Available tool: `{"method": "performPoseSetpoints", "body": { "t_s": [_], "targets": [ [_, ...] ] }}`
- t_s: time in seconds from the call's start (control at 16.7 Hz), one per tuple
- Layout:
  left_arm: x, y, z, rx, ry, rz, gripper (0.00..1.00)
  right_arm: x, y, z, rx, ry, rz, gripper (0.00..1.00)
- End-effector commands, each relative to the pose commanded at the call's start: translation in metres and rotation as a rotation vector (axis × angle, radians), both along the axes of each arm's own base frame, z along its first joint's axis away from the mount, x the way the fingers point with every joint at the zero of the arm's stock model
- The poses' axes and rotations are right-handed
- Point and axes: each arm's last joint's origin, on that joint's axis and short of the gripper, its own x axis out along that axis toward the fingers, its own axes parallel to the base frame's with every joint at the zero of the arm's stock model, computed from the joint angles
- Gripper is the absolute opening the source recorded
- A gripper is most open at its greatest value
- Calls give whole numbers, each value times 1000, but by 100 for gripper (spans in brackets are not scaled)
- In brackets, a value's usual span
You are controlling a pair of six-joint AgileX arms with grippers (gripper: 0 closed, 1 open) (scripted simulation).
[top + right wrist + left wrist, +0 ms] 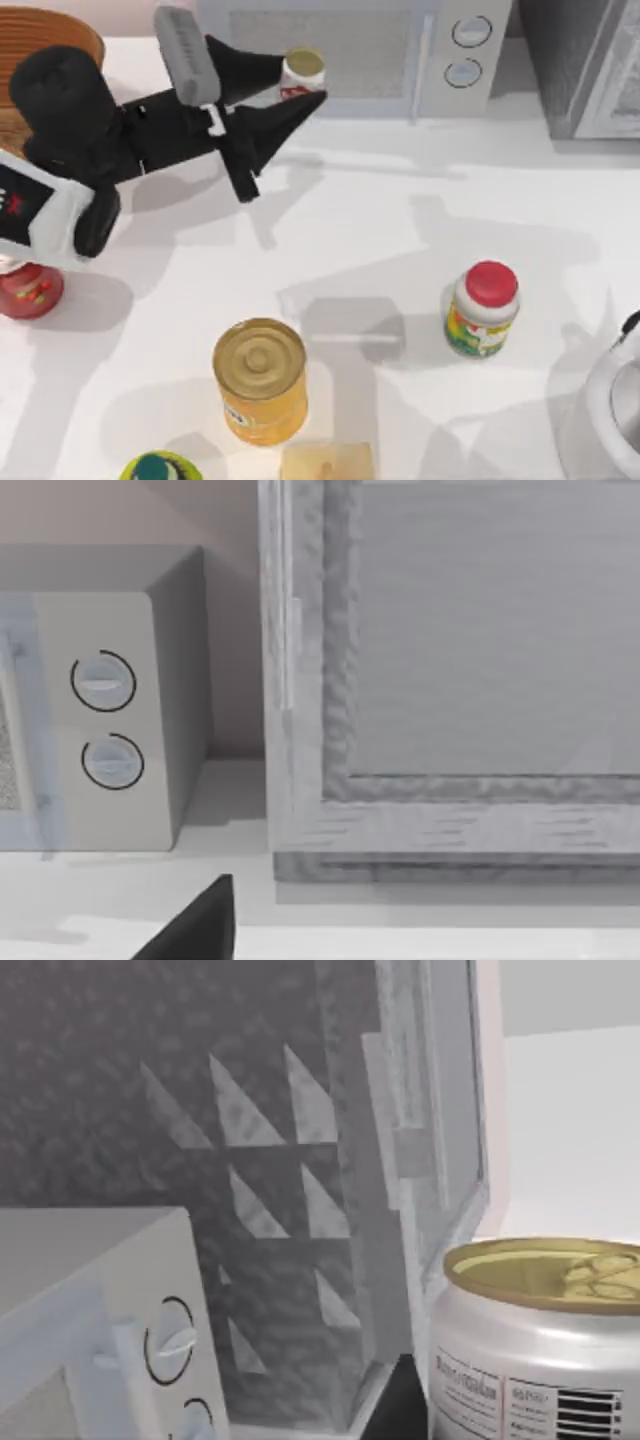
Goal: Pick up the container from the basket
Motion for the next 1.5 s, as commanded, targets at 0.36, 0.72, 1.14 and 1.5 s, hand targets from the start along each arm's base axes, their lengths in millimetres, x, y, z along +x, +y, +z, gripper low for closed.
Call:
{"method": "performPoseSetpoints", "body": {
  "t_s": [0.36, 0.72, 1.14, 1.5],
  "targets": [
    [11, -15, -108, 67, 112, -238, 0, 0, 0, 0, 0, 0, 0, 100],
    [4, -17, -148, 87, 147, -347, 0, 0, 0, 0, 0, 0, 0, 100],
    [4, -17, -148, 87, 147, -347, 15, 0, 0, 0, 0, 0, 0, 100],
    [4, -17, -148, 87, 147, -347, 60, 0, 0, 0, 0, 0, 0, 100]
  ]
}}
